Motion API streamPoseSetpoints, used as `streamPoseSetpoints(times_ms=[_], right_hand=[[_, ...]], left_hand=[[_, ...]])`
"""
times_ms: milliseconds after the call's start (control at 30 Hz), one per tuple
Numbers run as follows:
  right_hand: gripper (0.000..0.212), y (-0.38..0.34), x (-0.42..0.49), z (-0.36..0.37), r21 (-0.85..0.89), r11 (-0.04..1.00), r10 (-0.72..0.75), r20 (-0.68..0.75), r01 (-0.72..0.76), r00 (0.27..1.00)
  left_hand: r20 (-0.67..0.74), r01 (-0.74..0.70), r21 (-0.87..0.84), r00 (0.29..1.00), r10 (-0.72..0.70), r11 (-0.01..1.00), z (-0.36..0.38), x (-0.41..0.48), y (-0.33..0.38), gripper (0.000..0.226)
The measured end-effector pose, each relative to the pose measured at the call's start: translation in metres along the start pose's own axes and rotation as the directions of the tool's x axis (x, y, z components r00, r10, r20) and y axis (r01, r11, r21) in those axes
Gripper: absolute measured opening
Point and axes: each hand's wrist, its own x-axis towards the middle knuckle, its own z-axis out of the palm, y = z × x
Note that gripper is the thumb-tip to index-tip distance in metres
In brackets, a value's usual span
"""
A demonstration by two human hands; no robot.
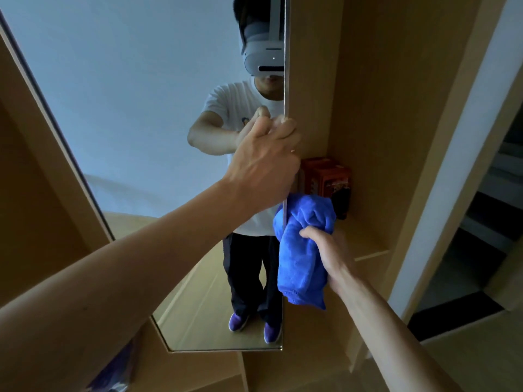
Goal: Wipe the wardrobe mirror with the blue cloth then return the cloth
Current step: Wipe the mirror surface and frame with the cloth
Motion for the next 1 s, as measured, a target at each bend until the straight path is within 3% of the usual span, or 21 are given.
streamPoseSetpoints(times_ms=[100, 200, 367, 567, 700, 867, 1000], right_hand=[[0.019, 0.021, 0.003, 0.001, -0.046, 0.994, 0.099, 0.013, -0.098, 0.995], [0.031, 0.031, -0.001, 0.0, -0.054, 0.984, 0.175, 0.043, -0.172, 0.984], [0.026, 0.017, -0.003, 0.004, -0.024, 0.993, 0.118, 0.003, -0.118, 0.993], [0.011, -0.042, -0.011, 0.005, 0.111, 0.991, -0.069, -0.036, 0.072, 0.997], [0.008, -0.084, -0.018, 0.006, 0.203, 0.963, -0.173, -0.04, 0.178, 0.984], [0.008, -0.096, -0.023, 0.009, 0.172, 0.96, -0.211, -0.075, 0.221, 0.975], [0.01, -0.072, -0.02, 0.01, 0.098, 0.982, -0.153, -0.093, 0.162, 0.984]], left_hand=[[-0.037, 0.033, -0.01, 0.999, -0.033, 0.999, -0.005, 0.005, 0.001, 0.047], [-0.031, 0.044, -0.01, 0.999, -0.045, 0.999, -0.002, 0.006, -0.003, 0.024], [-0.009, 0.029, 0.016, 1.0, -0.028, 0.999, -0.002, 0.005, -0.003, 0.003], [-0.013, -0.017, 0.01, 1.0, 0.017, 1.0, -0.007, 0.005, -0.008, 0.016], [0.064, -0.108, 0.146, 0.993, 0.099, 0.983, -0.01, 0.01, -0.019, 0.018], [0.004, -0.104, 0.22, 0.994, 0.105, 0.97, -0.028, 0.027, -0.039, 0.024], [-0.008, -0.115, 0.224, 0.993, 0.119, 0.968, -0.036, 0.034, -0.05, 0.021]])
